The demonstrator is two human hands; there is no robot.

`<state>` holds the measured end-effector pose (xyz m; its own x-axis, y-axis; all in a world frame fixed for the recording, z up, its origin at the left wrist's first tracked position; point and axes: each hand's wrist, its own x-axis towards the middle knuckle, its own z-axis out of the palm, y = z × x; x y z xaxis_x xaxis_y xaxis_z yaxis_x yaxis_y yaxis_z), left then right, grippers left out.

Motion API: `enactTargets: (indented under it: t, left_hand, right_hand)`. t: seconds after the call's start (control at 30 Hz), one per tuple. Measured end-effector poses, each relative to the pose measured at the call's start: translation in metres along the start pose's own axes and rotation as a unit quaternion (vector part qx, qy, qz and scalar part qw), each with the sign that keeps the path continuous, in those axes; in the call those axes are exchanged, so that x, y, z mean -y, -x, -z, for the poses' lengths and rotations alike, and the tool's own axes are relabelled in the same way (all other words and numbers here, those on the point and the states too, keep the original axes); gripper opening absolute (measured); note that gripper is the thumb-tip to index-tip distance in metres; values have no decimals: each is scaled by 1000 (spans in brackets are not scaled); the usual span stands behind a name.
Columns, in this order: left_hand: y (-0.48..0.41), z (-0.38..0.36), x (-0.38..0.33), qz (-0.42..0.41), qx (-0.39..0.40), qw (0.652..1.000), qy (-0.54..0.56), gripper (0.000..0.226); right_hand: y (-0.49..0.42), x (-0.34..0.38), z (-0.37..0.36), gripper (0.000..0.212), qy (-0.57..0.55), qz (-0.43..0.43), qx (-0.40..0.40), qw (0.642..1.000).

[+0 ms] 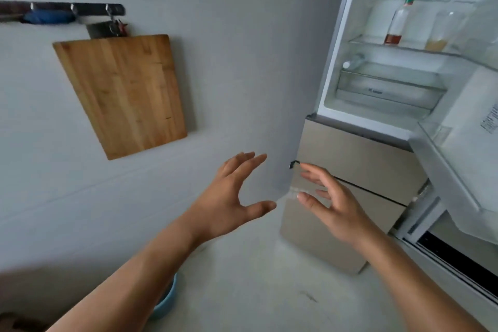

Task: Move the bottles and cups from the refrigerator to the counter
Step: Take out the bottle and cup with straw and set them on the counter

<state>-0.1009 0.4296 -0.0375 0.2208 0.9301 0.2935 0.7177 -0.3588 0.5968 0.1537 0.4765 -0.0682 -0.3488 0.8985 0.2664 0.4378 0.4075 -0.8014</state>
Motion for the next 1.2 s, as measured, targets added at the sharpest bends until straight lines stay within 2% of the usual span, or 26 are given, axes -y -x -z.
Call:
enactTargets:
  t: [0.13, 0.27, 0.73, 0.97, 1.1, 1.2]
  left_hand:
    - [-81, -15, -1, -30, 20, 999, 11, 87]
    - [-156, -33, -4, -59, 35, 997, 28, 86]
    - [-369, -103, 7, -155, 100, 978, 100, 85]
    - [-497, -130, 11, -228, 113, 960, 117, 83]
    - [-571, -134, 7, -263, 121, 949, 124, 82]
    - [-621, -137, -3, -291, 117, 941, 129, 83]
  right_hand:
    - [-43, -24, 45, 63, 13, -10, -47, 999]
    - [-81, -47, 87, 75, 49, -29, -77, 995]
    - [-175, -117, 174, 72, 111, -108, -171, 973]
    - [-263, -147, 219, 68, 131, -122, -257, 950]
    - [-313, -156, 246, 93, 148, -129, -302, 933]
    - [-345, -165, 270, 103, 161, -136, -323, 923]
